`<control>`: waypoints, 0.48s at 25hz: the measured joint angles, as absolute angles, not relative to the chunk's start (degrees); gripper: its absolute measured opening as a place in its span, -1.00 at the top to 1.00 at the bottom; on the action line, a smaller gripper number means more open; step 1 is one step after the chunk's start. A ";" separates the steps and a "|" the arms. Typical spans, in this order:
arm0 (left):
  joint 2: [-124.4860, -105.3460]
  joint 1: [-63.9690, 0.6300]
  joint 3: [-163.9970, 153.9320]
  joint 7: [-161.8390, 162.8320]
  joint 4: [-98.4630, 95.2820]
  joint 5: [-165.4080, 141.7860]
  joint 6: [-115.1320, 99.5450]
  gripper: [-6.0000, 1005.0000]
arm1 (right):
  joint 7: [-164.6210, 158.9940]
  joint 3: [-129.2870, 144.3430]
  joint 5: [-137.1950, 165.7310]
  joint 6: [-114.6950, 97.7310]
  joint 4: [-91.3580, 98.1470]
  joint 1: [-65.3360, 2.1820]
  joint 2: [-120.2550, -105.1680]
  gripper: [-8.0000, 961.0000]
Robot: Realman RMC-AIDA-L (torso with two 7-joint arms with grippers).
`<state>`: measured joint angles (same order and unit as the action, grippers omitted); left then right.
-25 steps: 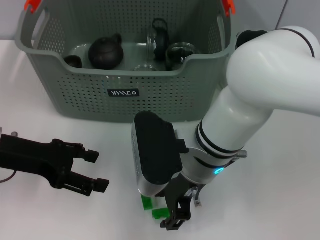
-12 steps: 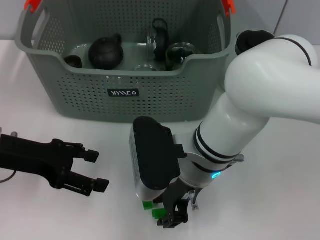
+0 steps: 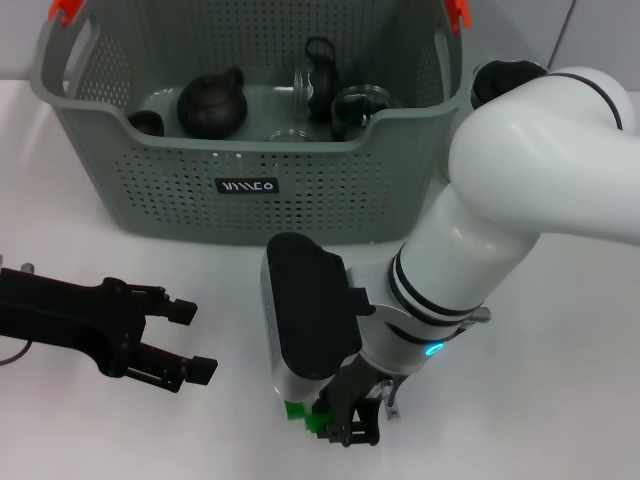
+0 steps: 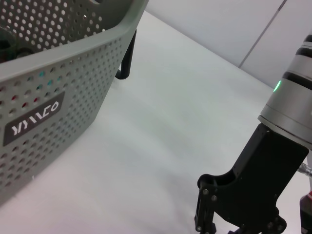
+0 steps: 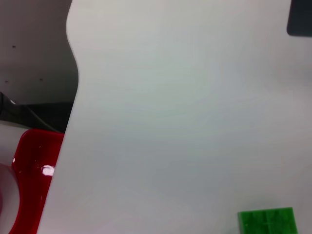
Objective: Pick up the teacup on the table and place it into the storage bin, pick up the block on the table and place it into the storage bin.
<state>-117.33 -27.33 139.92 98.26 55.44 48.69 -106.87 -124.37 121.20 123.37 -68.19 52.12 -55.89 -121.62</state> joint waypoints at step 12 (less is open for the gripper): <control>-116.84 -27.33 139.92 98.43 55.46 48.70 -107.31 -0.92 | -124.28 113.96 124.25 -72.77 56.13 -54.78 -120.33 0.64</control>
